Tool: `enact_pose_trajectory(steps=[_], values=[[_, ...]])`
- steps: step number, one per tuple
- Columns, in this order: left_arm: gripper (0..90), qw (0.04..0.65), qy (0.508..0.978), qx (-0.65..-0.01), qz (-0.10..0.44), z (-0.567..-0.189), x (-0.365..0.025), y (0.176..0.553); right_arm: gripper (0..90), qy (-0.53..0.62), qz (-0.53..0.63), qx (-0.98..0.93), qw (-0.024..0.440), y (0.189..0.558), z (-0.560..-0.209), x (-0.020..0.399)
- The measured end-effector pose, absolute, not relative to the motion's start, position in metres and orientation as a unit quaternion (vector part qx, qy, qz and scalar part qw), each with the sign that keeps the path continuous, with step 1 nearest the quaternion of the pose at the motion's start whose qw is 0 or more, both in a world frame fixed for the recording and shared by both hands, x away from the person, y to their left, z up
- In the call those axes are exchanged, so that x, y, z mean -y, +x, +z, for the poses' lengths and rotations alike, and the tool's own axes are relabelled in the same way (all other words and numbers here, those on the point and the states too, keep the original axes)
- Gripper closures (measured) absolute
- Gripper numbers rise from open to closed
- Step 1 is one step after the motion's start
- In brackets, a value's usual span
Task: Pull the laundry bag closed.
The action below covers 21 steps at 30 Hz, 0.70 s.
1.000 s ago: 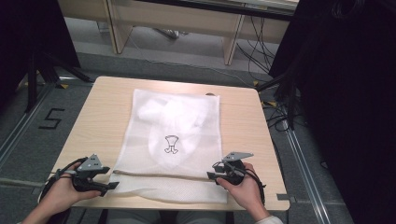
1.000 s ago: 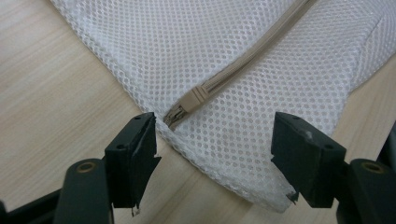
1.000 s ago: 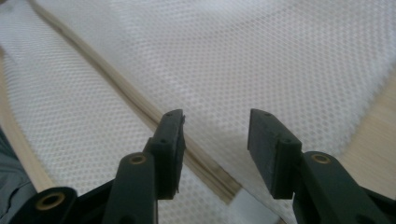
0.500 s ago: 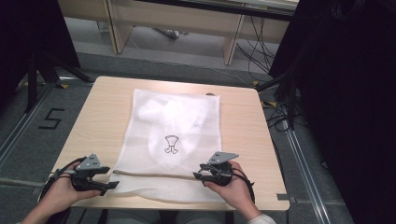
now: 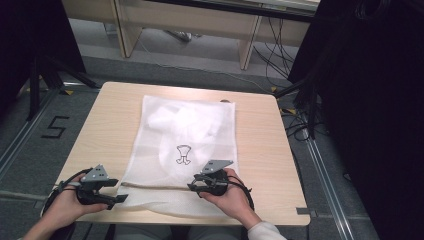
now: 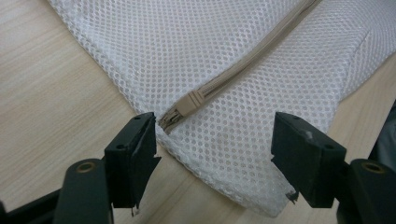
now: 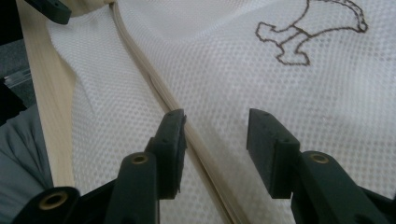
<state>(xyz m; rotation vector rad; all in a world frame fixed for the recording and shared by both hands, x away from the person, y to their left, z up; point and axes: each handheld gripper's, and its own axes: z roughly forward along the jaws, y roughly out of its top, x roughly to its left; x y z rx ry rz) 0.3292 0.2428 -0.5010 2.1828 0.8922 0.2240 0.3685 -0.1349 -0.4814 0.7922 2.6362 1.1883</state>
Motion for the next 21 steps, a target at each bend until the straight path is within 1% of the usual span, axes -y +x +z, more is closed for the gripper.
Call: enact_pose_trajectory(steps=[1,4,5,7,11,12,15,16,17,18,21], values=[[30.8,0.377,0.854,-0.348,0.088,-0.501,-0.243,0.329,56.6,0.262,0.391,-0.88,0.067,0.369,-0.48,0.132],[30.8,0.378,0.851,-0.355,0.082,-0.501,-0.242,0.328,52.8,0.255,0.396,-0.879,0.073,0.373,-0.481,0.123],[30.8,0.378,0.851,-0.355,0.082,-0.501,-0.242,0.328,52.8,0.255,0.396,-0.879,0.073,0.373,-0.481,0.123],[30.8,0.378,0.851,-0.354,0.082,-0.501,-0.242,0.328,47.6,0.254,0.405,-0.874,0.086,0.374,-0.48,0.116],[30.9,0.376,0.854,-0.348,0.091,-0.501,-0.243,0.329,45.0,0.25,0.409,-0.873,0.092,0.376,-0.478,0.11],[30.9,0.378,0.851,-0.354,0.082,-0.501,-0.242,0.328,46.1,0.249,0.406,-0.875,0.086,0.376,-0.477,0.107],[30.9,0.378,0.851,-0.355,0.082,-0.501,-0.242,0.328,47.4,0.24,0.412,-0.873,0.1,0.377,-0.477,0.103],[30.9,0.377,0.851,-0.355,0.085,-0.501,-0.242,0.329,51.4,0.238,0.401,-0.879,0.098,0.377,-0.474,0.101],[30.9,0.377,0.851,-0.355,0.086,-0.501,-0.242,0.329,51.4,0.238,0.401,-0.879,0.098,0.377,-0.474,0.101],[31.0,0.376,0.854,-0.348,0.087,-0.501,-0.243,0.329,54.1,0.244,0.401,-0.878,0.094,0.376,-0.475,0.096],[30.9,0.373,0.853,-0.355,0.087,-0.502,-0.243,0.329,56.2,0.231,0.4,-0.882,0.097,0.379,-0.474,0.093]])
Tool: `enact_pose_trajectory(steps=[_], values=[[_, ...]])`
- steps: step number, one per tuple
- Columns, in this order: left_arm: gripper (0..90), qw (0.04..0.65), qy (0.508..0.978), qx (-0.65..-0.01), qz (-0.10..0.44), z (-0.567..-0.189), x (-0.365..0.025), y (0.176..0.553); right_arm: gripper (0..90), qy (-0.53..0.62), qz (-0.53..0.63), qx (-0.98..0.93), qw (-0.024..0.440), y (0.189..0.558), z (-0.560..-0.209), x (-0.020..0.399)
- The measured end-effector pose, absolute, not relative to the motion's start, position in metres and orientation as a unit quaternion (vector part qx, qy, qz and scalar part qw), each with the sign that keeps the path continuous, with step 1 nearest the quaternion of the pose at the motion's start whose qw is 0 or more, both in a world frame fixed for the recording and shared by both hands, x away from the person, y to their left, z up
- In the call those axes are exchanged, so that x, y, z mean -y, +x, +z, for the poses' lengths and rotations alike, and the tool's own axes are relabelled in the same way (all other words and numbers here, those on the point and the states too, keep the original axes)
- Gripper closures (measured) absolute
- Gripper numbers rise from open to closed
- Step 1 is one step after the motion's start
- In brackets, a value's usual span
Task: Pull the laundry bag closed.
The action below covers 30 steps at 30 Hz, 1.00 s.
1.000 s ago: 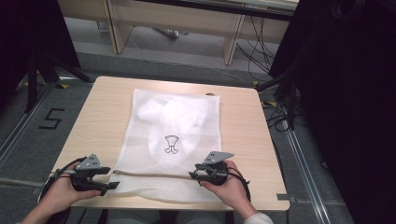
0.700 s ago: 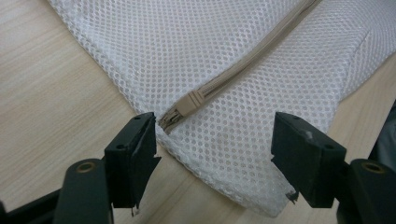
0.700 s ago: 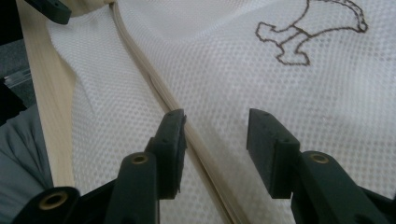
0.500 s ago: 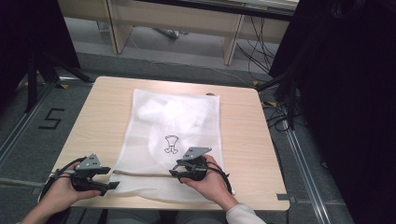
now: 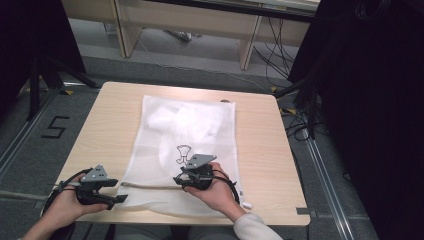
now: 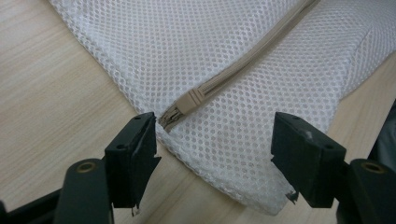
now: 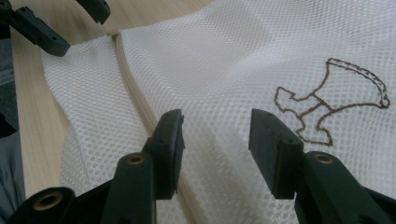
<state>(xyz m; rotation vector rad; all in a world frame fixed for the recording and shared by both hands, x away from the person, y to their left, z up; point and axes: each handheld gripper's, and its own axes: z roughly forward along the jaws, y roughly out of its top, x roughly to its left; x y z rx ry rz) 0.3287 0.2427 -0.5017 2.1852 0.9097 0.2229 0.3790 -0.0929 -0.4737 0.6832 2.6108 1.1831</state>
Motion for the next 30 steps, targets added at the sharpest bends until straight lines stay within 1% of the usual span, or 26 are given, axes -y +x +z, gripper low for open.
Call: enact_pose_trajectory(steps=[4,7,8,12,22,30], values=[[30.9,0.369,0.857,-0.347,0.092,-0.501,-0.244,0.329,58.4,0.221,0.399,-0.884,0.097,0.38,-0.474,0.085],[31.0,0.369,0.855,-0.355,0.089,-0.502,-0.243,0.329,60.4,0.213,0.395,-0.889,0.093,0.381,-0.474,0.077],[31.1,0.368,0.855,-0.355,0.089,-0.502,-0.243,0.329,62.8,0.205,0.392,-0.892,0.094,0.381,-0.476,0.073],[31.1,0.368,0.855,-0.354,0.089,-0.502,-0.243,0.329,67.6,0.204,0.385,-0.896,0.081,0.378,-0.475,0.064],[31.3,0.369,0.856,-0.35,0.089,-0.502,-0.244,0.329,72.6,0.179,0.376,-0.907,0.068,0.379,-0.472,0.043],[31.4,0.366,0.858,-0.348,0.091,-0.502,-0.244,0.329,74.5,0.168,0.373,-0.911,0.056,0.379,-0.473,0.026]])
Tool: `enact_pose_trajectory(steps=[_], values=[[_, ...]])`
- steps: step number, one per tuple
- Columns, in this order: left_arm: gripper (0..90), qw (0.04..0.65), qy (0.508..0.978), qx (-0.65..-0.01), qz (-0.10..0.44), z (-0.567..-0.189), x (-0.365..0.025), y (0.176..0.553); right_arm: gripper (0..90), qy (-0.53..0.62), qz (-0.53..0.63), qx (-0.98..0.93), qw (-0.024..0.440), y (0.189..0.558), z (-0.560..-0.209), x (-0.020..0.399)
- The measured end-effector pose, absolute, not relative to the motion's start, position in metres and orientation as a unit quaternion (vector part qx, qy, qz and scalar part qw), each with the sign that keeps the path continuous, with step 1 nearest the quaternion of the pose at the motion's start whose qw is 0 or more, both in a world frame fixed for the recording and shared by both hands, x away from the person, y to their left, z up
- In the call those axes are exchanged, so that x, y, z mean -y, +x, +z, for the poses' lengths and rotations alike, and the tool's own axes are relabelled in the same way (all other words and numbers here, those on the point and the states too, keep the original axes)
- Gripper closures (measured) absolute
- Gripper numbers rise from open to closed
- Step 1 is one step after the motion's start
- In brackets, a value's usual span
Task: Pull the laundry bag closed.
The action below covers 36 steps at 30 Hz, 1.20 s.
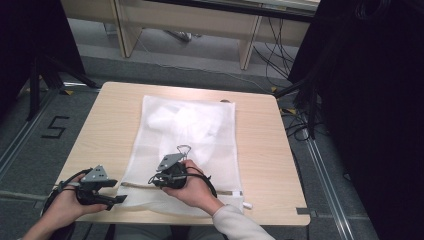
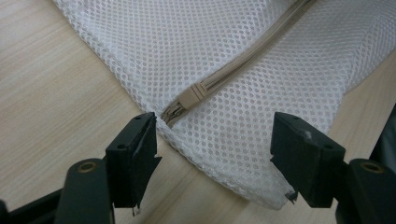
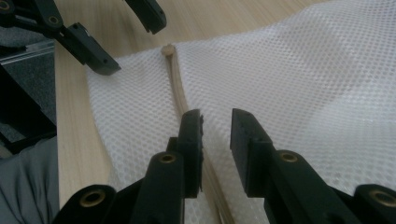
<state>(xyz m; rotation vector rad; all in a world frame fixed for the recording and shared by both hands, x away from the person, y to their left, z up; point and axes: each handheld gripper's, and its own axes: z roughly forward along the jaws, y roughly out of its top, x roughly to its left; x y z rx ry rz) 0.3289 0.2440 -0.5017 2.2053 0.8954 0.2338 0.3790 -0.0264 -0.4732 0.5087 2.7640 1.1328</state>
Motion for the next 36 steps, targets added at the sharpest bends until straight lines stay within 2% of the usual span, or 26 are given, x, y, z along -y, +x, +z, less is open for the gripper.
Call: enact_pose_trajectory(steps=[22,36], values=[[30.7,0.368,0.854,-0.355,0.089,-0.502,-0.244,0.329,78.9,0.141,0.37,-0.918,0.032,0.384,-0.484,-0.032],[30.3,0.368,0.859,-0.345,0.089,-0.501,-0.245,0.328,77.3,0.148,0.37,-0.917,0.014,0.387,-0.49,-0.059]])
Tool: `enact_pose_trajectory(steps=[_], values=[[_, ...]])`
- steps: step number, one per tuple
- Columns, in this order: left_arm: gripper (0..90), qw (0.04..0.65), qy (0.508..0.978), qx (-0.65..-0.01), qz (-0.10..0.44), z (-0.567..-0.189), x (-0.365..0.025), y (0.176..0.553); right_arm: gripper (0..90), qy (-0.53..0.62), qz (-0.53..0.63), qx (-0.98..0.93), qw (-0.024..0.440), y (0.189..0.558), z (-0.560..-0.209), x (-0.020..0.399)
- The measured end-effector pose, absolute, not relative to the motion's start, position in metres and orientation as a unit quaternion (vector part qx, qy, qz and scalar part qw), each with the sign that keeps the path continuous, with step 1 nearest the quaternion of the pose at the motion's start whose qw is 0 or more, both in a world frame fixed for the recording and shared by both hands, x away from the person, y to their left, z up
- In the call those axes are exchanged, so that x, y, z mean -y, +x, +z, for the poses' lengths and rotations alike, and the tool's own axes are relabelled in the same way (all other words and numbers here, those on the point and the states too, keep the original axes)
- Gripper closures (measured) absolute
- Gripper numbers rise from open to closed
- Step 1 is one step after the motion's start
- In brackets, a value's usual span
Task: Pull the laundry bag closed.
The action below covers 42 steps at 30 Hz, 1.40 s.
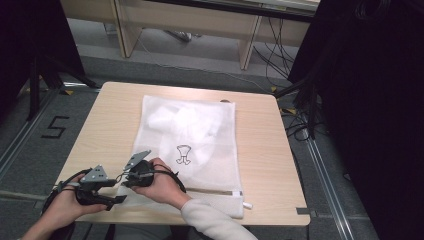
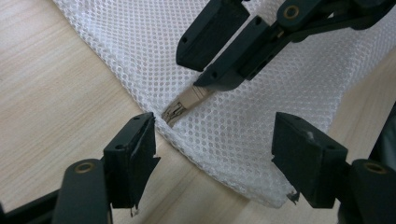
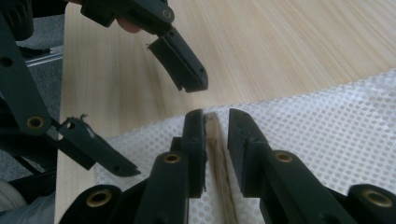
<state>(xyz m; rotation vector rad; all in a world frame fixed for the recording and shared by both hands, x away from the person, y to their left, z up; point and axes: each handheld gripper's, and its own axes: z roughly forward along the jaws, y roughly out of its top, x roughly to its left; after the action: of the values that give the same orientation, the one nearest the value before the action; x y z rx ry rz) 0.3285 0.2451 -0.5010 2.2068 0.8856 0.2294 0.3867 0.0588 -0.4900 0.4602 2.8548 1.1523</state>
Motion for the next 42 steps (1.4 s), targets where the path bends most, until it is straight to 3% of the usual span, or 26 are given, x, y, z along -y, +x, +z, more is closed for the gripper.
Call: enact_pose_trajectory(steps=[17,27,33,36,41,42], values=[[30.4,0.362,0.858,-0.353,0.088,-0.502,-0.244,0.328,81.3,0.148,0.349,-0.925,0.013,0.389,-0.499,-0.071],[32.5,0.344,0.87,-0.342,0.083,-0.501,-0.248,0.331,82.0,0.141,0.353,-0.925,0.016,0.385,-0.477,-0.064],[35.2,0.37,0.851,-0.367,0.066,-0.504,-0.244,0.333,82.0,0.132,0.363,-0.922,0.019,0.383,-0.469,-0.057],[39.9,0.388,0.842,-0.372,0.052,-0.506,-0.242,0.335,82.0,0.133,0.361,-0.923,0.018,0.381,-0.467,-0.055],[59.2,0.391,0.837,-0.382,0.023,-0.507,-0.243,0.336,82.1,0.132,0.365,-0.921,0.014,0.382,-0.463,-0.053],[59.2,0.389,0.837,-0.384,0.025,-0.507,-0.243,0.336,82.1,0.132,0.365,-0.921,0.014,0.382,-0.463,-0.053]])
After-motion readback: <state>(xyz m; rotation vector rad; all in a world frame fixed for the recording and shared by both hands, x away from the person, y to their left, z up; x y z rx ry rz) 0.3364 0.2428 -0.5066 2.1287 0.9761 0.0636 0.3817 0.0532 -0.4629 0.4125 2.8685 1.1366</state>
